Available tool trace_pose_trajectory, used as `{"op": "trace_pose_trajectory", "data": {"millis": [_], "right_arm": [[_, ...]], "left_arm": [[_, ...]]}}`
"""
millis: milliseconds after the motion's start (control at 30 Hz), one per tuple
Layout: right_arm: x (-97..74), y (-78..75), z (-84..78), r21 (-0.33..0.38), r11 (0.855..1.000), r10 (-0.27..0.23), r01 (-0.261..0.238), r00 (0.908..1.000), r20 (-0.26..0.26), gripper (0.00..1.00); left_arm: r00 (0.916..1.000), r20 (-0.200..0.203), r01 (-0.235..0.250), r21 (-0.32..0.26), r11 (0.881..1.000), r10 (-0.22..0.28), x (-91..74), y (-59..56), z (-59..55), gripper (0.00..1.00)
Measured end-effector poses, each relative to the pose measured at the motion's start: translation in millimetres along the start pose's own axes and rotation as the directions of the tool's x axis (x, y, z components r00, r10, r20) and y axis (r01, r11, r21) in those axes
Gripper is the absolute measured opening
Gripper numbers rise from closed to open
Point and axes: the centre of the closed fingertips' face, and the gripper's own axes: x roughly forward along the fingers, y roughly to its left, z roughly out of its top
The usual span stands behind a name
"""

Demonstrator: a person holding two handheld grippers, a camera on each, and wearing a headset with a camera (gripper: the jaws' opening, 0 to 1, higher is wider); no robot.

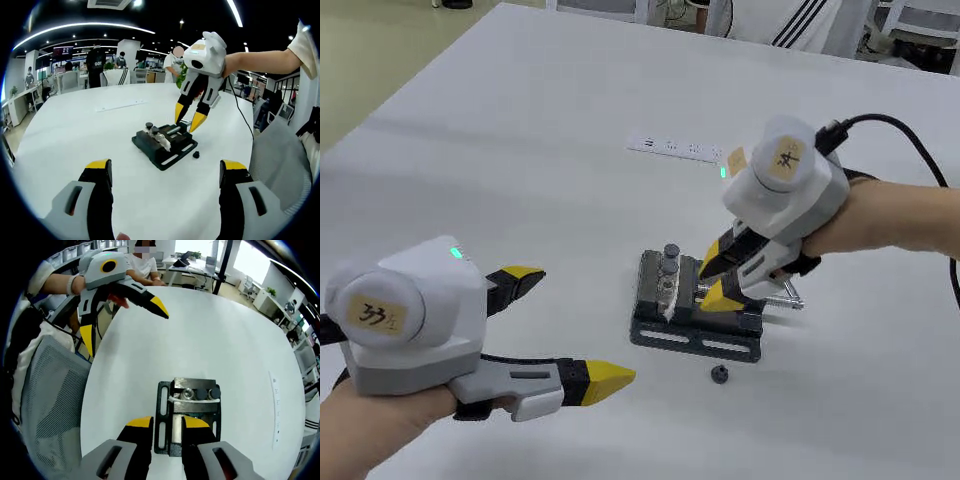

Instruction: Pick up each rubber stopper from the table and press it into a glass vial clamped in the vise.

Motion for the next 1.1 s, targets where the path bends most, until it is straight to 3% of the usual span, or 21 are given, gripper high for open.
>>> {"op": "trace_pose_trajectory", "data": {"millis": [167, 333, 467, 533, 633, 733, 1000, 1100], "right_arm": [[0.0, 20.6, -15.9, 0.03, 1.0, 0.006, -0.006, 0.9999, 0.01, 0.19], [3.8, 31.3, -30.0, 0.063, 0.998, 0.011, -0.012, 0.9998, 0.014, 0.19], [4.1, 35.8, -36.2, 0.088, 0.996, 0.008, -0.01, 0.9997, 0.022, 0.19], [2.9, 38.3, -38.6, 0.101, 0.995, 0.003, -0.006, 0.9996, 0.029, 0.19], [0.4, 42.4, -43.2, 0.112, 0.994, -0.001, -0.002, 0.9994, 0.035, 0.19], [-3.0, 46.0, -48.7, 0.127, 0.992, -0.012, 0.006, 0.999, 0.042, 0.22], [-13.2, 58.1, -64.0, 0.178, 0.984, -0.043, 0.029, 0.9963, 0.075, 0.37], [-16.8, 66.1, -70.9, 0.213, 0.976, -0.058, 0.036, 0.9935, 0.098, 0.42]], "left_arm": [[1.0, -0.005, 0.005, 0.007, 1.0, -0.005, -0.1, -4.3, 1.4, 0.87], [0.9998, -0.01, 0.018, 0.018, 1.0, -0.018, 2.8, -17.3, 5.8, 0.87], [0.9994, -0.015, 0.03, 0.022, 0.999, -0.03, 5.1, -21.1, 4.1, 0.87], [0.9985, -0.03, 0.047, 0.038, 0.998, -0.046, 9.2, -28.1, 2.9, 0.86], [0.9955, -0.067, 0.071, 0.06, 0.996, -0.067, 14.4, -28.8, -2.6, 0.85], [0.9909, -0.092, 0.105, 0.071, 0.992, -0.099, 23.7, -37.6, -4.4, 0.85], [0.9681, -0.19, 0.187, 0.118, 0.975, -0.163, 52.1, -59.3, -7.0, 0.8], [0.9546, -0.237, 0.216, 0.132, 0.967, -0.181, 63.3, -65.4, -10.5, 0.8]]}}
